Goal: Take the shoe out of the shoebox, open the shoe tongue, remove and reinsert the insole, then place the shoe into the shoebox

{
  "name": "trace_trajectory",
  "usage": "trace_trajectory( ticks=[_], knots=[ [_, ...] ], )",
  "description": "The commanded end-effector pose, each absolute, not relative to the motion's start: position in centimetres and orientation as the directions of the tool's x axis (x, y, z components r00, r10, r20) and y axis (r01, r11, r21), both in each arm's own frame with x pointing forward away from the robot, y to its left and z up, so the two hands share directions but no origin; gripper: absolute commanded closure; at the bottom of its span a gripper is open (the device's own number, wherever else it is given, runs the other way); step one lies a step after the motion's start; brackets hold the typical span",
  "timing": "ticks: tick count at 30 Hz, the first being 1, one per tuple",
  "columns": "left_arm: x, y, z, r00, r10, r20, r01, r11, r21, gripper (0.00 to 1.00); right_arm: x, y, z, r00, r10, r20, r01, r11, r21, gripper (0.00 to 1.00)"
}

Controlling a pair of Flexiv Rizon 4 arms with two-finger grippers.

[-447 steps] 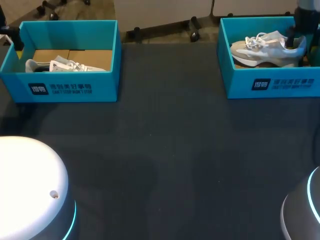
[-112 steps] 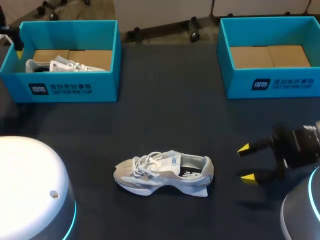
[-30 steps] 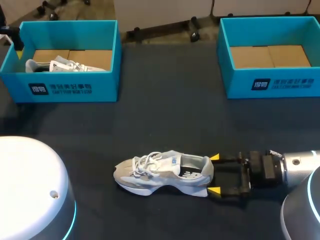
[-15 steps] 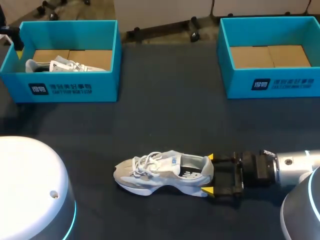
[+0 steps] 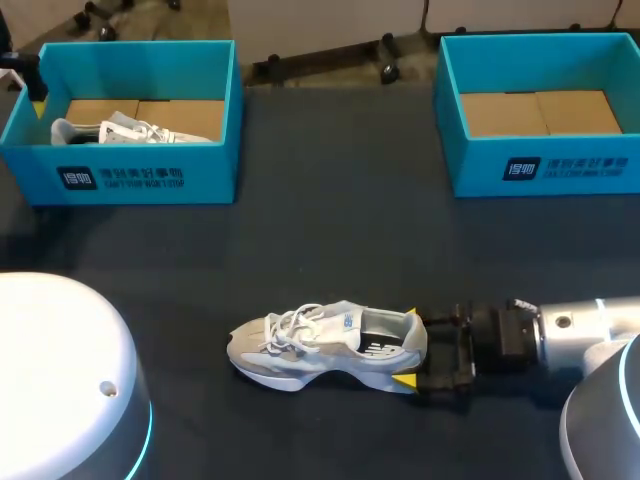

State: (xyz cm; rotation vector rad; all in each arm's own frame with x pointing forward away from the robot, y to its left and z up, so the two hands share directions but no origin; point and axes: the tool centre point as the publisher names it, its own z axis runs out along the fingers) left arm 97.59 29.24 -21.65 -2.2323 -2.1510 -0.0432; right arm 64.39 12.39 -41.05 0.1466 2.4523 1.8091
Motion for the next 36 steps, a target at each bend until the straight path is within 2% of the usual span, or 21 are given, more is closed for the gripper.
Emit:
trace_trajectory(
  ticks=[1, 20, 21, 22, 23, 24, 36],
  knots=[
    [97.6, 29.3, -21.6, 0.038, 0.998, 0.05, 0.999, -0.038, -0.01, 0.0, 64.4, 13.0, -41.3, -0.991, 0.131, -0.013, 0.026, 0.295, 0.955, 0.0],
    [97.6, 29.3, -21.6, 0.038, 0.998, 0.05, 0.999, -0.038, -0.01, 0.0, 64.7, 14.0, -41.5, -0.993, 0.121, -0.007, 0.031, 0.31, 0.95, 0.0],
    [97.6, 29.3, -21.6, 0.038, 0.998, 0.05, 0.999, -0.038, -0.01, 0.0, 64.7, 14.0, -41.5, -0.993, 0.121, -0.006, 0.032, 0.309, 0.95, 0.16],
    [97.6, 29.3, -21.6, 0.038, 0.998, 0.05, 0.999, -0.038, -0.01, 0.0, 64.7, 14.0, -41.6, -0.993, 0.122, -0.006, 0.032, 0.309, 0.95, 0.46],
    [97.6, 29.3, -21.6, 0.038, 0.998, 0.05, 0.999, -0.038, -0.01, 0.0, 64.6, 14.0, -41.6, -0.993, 0.122, -0.006, 0.032, 0.307, 0.951, 0.66],
    [97.6, 29.3, -21.6, 0.038, 0.998, 0.05, 0.999, -0.038, -0.01, 0.0, 64.6, 14.0, -41.6, -0.993, 0.121, -0.006, 0.032, 0.307, 0.951, 1.0],
    [97.6, 29.3, -21.6, 0.038, 0.998, 0.05, 0.999, -0.038, -0.01, 0.0, 64.4, 14.3, -41.1, -0.996, 0.091, -0.003, 0.025, 0.3, 0.954, 1.0]
  ],
)
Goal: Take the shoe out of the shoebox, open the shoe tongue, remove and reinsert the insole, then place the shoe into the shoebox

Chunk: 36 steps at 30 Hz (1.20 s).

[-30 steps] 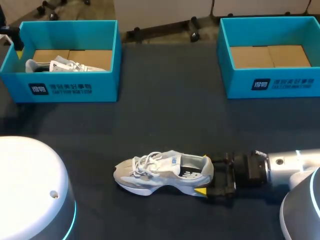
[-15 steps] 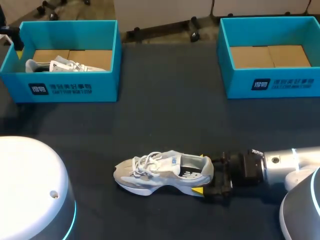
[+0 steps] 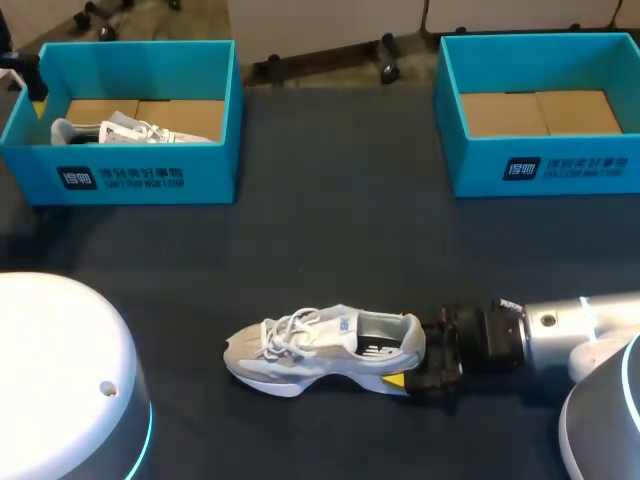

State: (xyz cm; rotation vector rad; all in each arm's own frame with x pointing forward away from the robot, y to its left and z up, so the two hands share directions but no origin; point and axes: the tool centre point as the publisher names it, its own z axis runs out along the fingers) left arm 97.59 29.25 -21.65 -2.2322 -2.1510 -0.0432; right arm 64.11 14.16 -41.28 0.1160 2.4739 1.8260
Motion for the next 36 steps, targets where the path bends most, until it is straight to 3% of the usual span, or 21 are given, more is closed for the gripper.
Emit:
trace_trajectory(
  ticks=[1, 8, 10, 14, 16, 19, 20, 23, 25, 36],
  knots=[
    [97.6, 29.3, -21.6, 0.038, 0.998, 0.05, 0.999, -0.038, -0.01, 0.0, 64.4, 14.3, -41.1, -0.996, 0.091, -0.003, 0.025, 0.3, 0.954, 1.0],
    [97.6, 29.3, -21.6, 0.038, 0.998, 0.05, 0.999, -0.038, -0.01, 0.0, 64.4, 14.3, -41.1, -0.996, 0.091, -0.003, 0.025, 0.3, 0.954, 1.0],
    [96.4, 28.1, -21.4, -0.031, 0.997, 0.073, 0.999, 0.033, -0.017, 0.0, 64.4, 14.3, -41.1, -0.996, 0.091, -0.003, 0.025, 0.3, 0.954, 1.0],
    [94.1, 25.8, -21.5, -0.289, 0.946, 0.148, 0.956, 0.292, 0.002, 0.0, 64.4, 14.3, -41.1, -0.996, 0.091, -0.003, 0.025, 0.3, 0.954, 1.0],
    [93.3, 24.1, -21.5, -0.585, 0.786, 0.202, 0.794, 0.605, -0.055, 0.0, 64.4, 14.3, -41.1, -0.996, 0.091, -0.003, 0.025, 0.3, 0.954, 1.0],
    [92.2, 22.8, -21.5, -0.762, 0.621, 0.182, 0.626, 0.779, -0.039, 0.0, 64.4, 14.3, -41.1, -0.996, 0.091, -0.003, 0.025, 0.3, 0.954, 1.0],
    [91.6, 22.5, -21.4, -0.755, 0.627, 0.192, 0.62, 0.778, -0.104, 0.0, 64.4, 14.3, -41.1, -0.996, 0.091, -0.003, 0.025, 0.3, 0.954, 1.0],
    [90.0, 21.2, -21.3, -0.823, 0.55, 0.143, 0.537, 0.835, -0.122, 0.0, 64.4, 14.3, -41.1, -0.996, 0.091, -0.003, 0.025, 0.3, 0.954, 1.0],
    [88.8, 20.3, -21.2, -0.876, 0.477, 0.068, 0.473, 0.879, -0.062, 0.0, 64.4, 14.3, -41.1, -0.996, 0.091, -0.003, 0.025, 0.3, 0.954, 1.0],
    [88.8, 20.3, -21.2, -0.876, 0.477, 0.068, 0.473, 0.879, -0.062, 0.0, 64.4, 14.3, -41.1, -0.996, 0.091, -0.003, 0.025, 0.3, 0.954, 1.0]
  ],
)
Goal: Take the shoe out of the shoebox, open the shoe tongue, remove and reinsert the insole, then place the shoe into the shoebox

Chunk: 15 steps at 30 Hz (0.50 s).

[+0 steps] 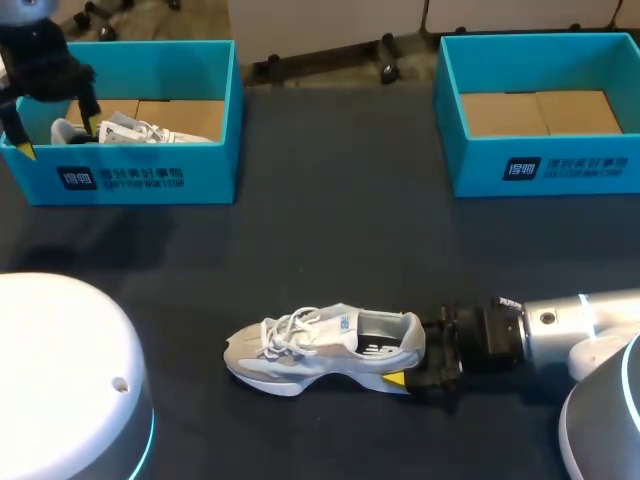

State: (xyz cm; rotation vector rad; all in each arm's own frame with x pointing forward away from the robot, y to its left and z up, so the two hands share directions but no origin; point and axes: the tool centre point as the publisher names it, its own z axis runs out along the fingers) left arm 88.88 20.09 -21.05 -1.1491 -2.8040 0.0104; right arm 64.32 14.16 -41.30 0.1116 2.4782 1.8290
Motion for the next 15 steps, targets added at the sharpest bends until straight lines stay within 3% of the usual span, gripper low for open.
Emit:
trace_trajectory(
  ticks=[1, 6, 8, 12, 15],
  knots=[
    [88.8, 20.3, -21.2, -0.876, 0.477, 0.068, 0.473, 0.879, -0.062, 0.0, 64.4, 14.3, -41.1, -0.996, 0.091, -0.003, 0.025, 0.3, 0.954, 1.0],
    [87.6, 19.9, -21.4, -0.895, 0.435, 0.093, 0.423, 0.897, -0.126, 0.0, 64.4, 14.3, -41.1, -0.996, 0.091, -0.003, 0.025, 0.3, 0.954, 1.0],
    [86.2, 19.1, -22.3, -0.945, 0.327, 0.017, 0.326, 0.943, -0.065, 0.0, 64.4, 14.3, -41.1, -0.996, 0.091, -0.003, 0.025, 0.3, 0.954, 1.0],
    [84.4, 17.5, -22.7, -0.99, 0.038, 0.135, 0.021, 0.992, -0.123, 0.0, 64.4, 14.3, -41.1, -0.996, 0.091, -0.003, 0.025, 0.3, 0.954, 1.0],
    [83.2, 16.4, -22.8, -0.983, -0.119, 0.143, -0.13, 0.989, -0.071, 0.0, 64.4, 14.3, -41.1, -0.996, 0.091, -0.003, 0.025, 0.3, 0.954, 1.0]
  ],
)
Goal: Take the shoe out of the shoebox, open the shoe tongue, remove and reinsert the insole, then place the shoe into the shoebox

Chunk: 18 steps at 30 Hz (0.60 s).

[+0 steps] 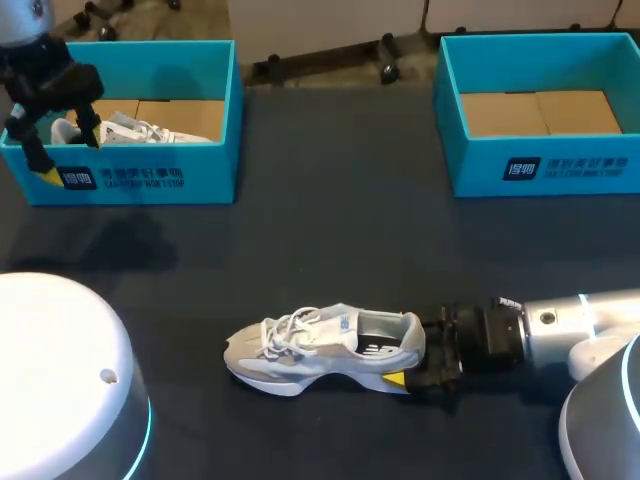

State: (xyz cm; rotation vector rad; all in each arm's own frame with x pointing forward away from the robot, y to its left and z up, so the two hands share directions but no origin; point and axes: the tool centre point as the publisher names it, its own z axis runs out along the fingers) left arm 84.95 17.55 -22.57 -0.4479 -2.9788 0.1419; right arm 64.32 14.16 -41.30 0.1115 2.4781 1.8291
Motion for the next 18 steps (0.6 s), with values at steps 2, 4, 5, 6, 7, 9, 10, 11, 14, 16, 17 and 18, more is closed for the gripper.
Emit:
trace_trajectory(
  ticks=[2, 4, 5, 6, 7, 9, 10, 11, 14, 16, 17, 18],
  knots=[
    [82.2, 15.6, -22.7, -0.981, -0.172, 0.095, -0.178, 0.982, -0.065, 0.0, 64.4, 14.3, -41.1, -0.996, 0.091, -0.003, 0.025, 0.3, 0.954, 1.0],
    [81.1, 14.8, -23.0, -0.965, -0.262, -0.006, -0.262, 0.965, 0.0, 0.0, 64.4, 14.3, -41.1, -0.996, 0.091, -0.003, 0.025, 0.3, 0.954, 1.0],
    [80.7, 14.4, -23.3, -0.944, -0.325, -0.064, -0.326, 0.945, 0.007, 0.0, 64.4, 14.3, -41.1, -0.996, 0.091, -0.003, 0.025, 0.3, 0.954, 1.0],
    [79.9, 14.1, -23.5, -0.929, -0.338, -0.151, -0.344, 0.939, 0.016, 0.0, 64.4, 14.3, -41.1, -0.996, 0.091, -0.003, 0.025, 0.3, 0.954, 1.0],
    [79.6, 14.0, -23.6, -0.93, -0.325, -0.169, -0.334, 0.942, 0.027, 0.0, 64.4, 14.3, -41.1, -0.996, 0.091, -0.003, 0.025, 0.3, 0.954, 1.0],
    [79.6, 14.0, -23.6, -0.93, -0.325, -0.169, -0.334, 0.942, 0.027, 0.0, 64.4, 14.3, -41.1, -0.996, 0.091, -0.003, 0.025, 0.3, 0.954, 1.0],
    [79.6, 14.0, -23.6, -0.93, -0.325, -0.169, -0.334, 0.942, 0.027, 0.0, 64.4, 14.3, -41.1, -0.996, 0.091, -0.003, 0.025, 0.3, 0.954, 1.0],
    [79.6, 14.0, -23.6, -0.93, -0.325, -0.169, -0.334, 0.942, 0.027, 0.0, 64.4, 14.3, -41.1, -0.996, 0.091, -0.003, 0.025, 0.3, 0.954, 1.0],
    [79.6, 14.0, -23.6, -0.93, -0.325, -0.169, -0.334, 0.942, 0.027, 0.0, 64.4, 14.3, -41.1, -0.996, 0.091, -0.003, 0.025, 0.3, 0.954, 1.0],
    [79.6, 14.0, -23.6, -0.93, -0.325, -0.169, -0.334, 0.942, 0.027, 0.0, 64.4, 14.3, -41.1, -0.996, 0.091, -0.003, 0.025, 0.3, 0.954, 1.0],
    [79.6, 14.0, -23.6, -0.93, -0.325, -0.169, -0.334, 0.942, 0.027, 0.0, 64.4, 14.3, -41.1, -0.996, 0.091, -0.003, 0.025, 0.3, 0.954, 1.0],
    [79.8, 13.8, -23.7, -0.916, -0.384, -0.114, -0.386, 0.923, -0.003, 0.0, 64.4, 14.3, -41.1, -0.996, 0.091, -0.003, 0.025, 0.3, 0.954, 1.0]
  ],
)
